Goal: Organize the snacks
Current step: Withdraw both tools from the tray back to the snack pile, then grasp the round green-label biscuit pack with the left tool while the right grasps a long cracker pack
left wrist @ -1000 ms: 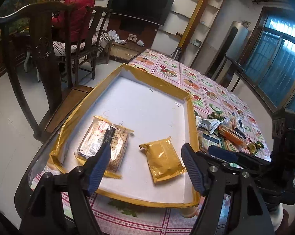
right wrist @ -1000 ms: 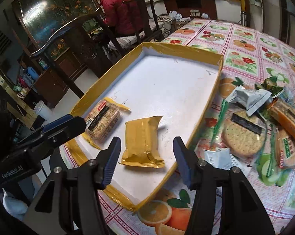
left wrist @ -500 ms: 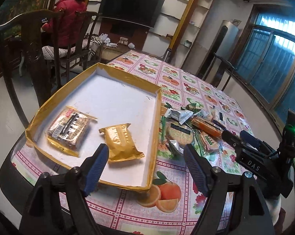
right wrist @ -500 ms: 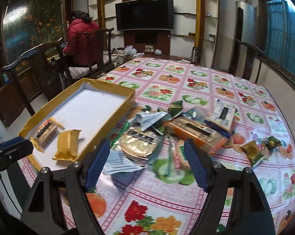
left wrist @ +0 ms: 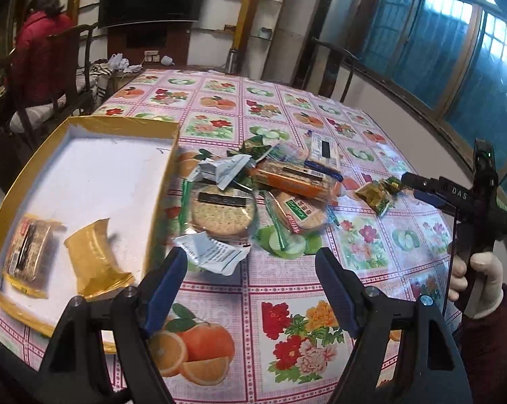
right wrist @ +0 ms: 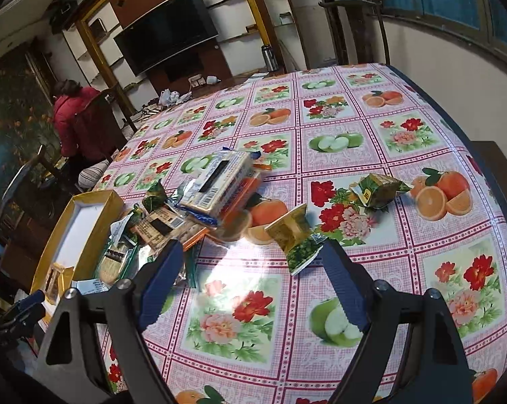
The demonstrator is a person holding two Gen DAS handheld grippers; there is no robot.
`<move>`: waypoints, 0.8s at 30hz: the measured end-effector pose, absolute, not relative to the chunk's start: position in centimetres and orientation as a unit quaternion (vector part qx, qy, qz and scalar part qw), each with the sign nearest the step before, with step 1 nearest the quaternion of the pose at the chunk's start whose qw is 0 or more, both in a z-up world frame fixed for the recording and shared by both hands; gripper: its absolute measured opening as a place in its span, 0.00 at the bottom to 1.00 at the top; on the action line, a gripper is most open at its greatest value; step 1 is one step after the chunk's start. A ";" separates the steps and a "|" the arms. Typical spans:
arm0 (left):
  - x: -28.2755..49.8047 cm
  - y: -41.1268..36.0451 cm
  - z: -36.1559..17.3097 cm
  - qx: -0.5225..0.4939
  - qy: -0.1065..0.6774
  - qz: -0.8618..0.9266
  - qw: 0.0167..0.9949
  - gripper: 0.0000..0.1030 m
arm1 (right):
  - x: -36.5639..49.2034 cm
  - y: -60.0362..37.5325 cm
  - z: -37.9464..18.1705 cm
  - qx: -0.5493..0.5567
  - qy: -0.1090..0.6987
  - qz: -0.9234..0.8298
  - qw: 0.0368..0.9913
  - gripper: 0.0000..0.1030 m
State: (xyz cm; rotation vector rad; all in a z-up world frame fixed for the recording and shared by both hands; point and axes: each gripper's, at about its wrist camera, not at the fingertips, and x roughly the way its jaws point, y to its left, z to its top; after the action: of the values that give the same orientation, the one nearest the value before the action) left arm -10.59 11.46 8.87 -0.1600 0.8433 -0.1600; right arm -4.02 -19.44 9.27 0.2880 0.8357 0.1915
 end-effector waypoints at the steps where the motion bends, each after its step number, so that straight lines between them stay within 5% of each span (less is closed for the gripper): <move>1: -10.3 10.9 8.7 -0.072 0.413 -0.080 0.904 0.76 | -3.5 -19.5 9.0 0.144 0.406 0.105 0.896 0.83; 12: -11.2 11.1 8.4 -0.063 0.424 -0.085 0.899 0.76 | 3.5 -5.7 8.3 -0.014 0.434 0.281 0.856 0.83; 24: -11.4 13.1 8.3 -0.067 0.413 -0.087 0.904 0.76 | 6.6 -0.5 3.6 -0.134 0.517 0.250 0.808 0.77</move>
State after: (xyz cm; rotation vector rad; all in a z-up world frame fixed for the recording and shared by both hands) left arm -11.43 13.08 8.34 -0.1394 0.8531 -0.1795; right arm 6.60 -0.49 3.63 -0.2861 1.1049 0.5340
